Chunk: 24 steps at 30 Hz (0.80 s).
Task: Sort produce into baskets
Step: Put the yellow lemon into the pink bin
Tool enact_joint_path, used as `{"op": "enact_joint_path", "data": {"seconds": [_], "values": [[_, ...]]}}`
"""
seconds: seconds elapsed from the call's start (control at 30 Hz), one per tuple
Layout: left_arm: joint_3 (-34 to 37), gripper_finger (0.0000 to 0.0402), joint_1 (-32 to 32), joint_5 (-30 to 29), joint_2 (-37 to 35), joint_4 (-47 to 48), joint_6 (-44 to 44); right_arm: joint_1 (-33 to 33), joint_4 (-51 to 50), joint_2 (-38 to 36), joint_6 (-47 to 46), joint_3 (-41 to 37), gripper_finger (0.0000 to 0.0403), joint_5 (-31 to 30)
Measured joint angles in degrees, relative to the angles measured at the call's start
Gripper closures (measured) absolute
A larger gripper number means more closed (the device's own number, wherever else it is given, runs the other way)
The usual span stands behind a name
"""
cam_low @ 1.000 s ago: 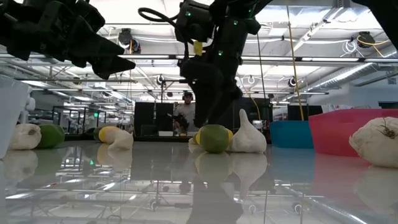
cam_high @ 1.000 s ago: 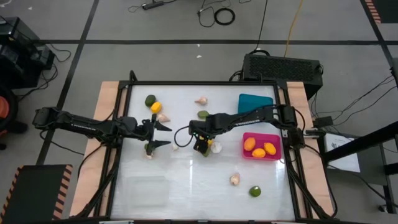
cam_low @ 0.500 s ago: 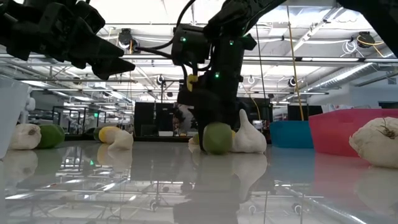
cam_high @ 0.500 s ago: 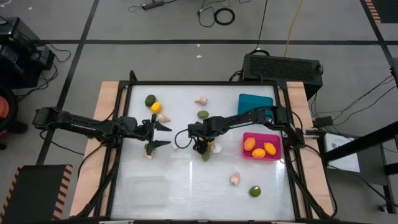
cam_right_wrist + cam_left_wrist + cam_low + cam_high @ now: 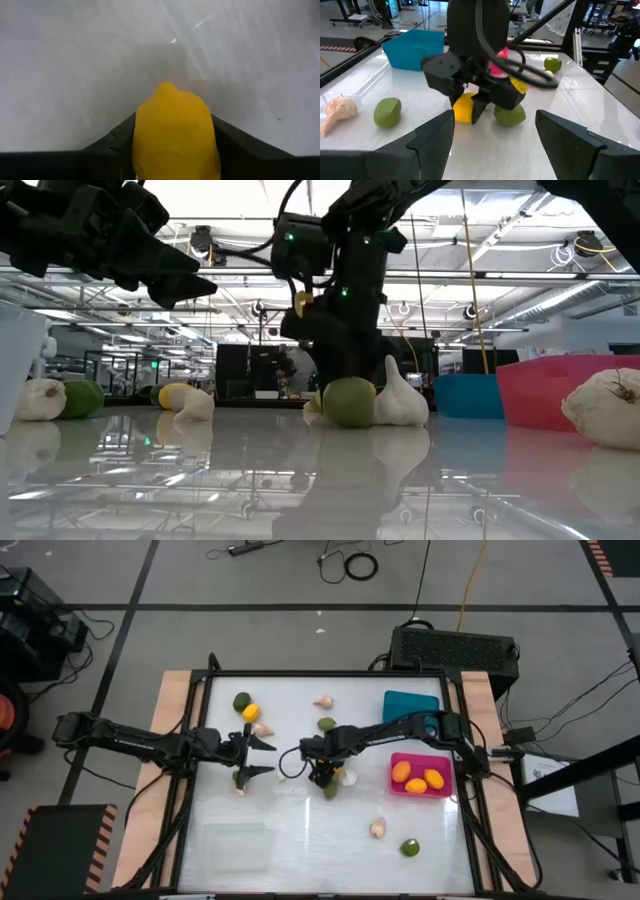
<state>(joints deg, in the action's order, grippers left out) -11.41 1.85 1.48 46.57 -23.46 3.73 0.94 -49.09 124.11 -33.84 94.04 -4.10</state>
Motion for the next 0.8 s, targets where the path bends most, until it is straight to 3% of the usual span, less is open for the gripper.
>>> {"op": "enact_joint_path", "data": {"seconds": [0.47, 0.8], "values": [[-0.01, 0.0116, 0.01, 0.00, 0.00, 0.00, 0.26, 0.01, -6.61, -0.83, 8.48, 7.61, 0.0220, -1.41], [-0.01, 0.0116, 0.01, -0.02, 0.02, 0.00, 0.00, -0.74, -14.93, -11.19, 8.45, 6.99, 0.0222, -8.25]]}}
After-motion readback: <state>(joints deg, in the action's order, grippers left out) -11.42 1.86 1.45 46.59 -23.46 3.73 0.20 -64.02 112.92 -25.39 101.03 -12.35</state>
